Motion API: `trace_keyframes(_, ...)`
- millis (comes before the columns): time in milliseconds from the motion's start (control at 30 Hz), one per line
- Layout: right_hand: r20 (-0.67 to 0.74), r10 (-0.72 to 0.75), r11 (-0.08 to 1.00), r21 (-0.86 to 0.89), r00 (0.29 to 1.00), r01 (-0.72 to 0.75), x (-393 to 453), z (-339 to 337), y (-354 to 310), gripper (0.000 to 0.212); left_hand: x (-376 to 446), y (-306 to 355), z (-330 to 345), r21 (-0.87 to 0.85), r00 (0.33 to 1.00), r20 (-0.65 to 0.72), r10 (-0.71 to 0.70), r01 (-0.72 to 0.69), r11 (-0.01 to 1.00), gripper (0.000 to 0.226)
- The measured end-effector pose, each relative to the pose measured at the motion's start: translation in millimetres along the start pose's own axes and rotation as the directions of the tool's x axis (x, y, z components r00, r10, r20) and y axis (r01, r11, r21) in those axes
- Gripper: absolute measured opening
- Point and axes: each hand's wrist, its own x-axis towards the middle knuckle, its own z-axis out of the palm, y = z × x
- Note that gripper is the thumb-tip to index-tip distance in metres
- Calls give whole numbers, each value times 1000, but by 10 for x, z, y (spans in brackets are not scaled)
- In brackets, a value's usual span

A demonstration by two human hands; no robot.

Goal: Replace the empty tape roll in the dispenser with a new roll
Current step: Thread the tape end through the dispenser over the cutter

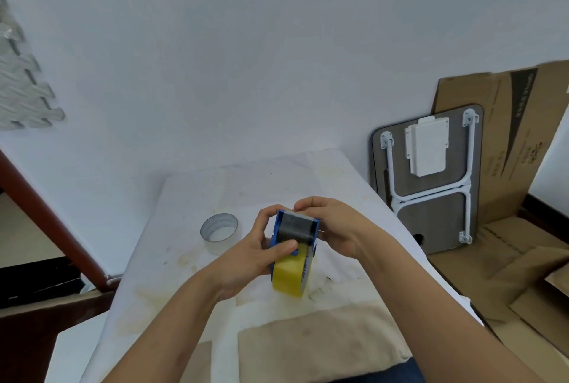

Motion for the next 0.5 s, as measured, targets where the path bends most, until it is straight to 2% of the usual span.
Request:
trace_keyframes(167,-52,-3,999,-44,999,1,44,-57,52,13,-57,-8,-39,-125,1000,12,9,-7,992,62)
trace_keyframes(267,-69,-44,998,-43,997,41,37,-88,-22,27,-87,0,-94,-179,1000,3,18,-17,984,62)
trace_keyframes(367,35,-81,993,-78,996,84,0,-58,-129,39,-108,32,-118,-152,1000,19,-1,4,988,62)
trace_keyframes(500,174,-49,992,-108,984,68,-20,53,-89,38,-123,60,-116,-111,999,38,1,4,994,62)
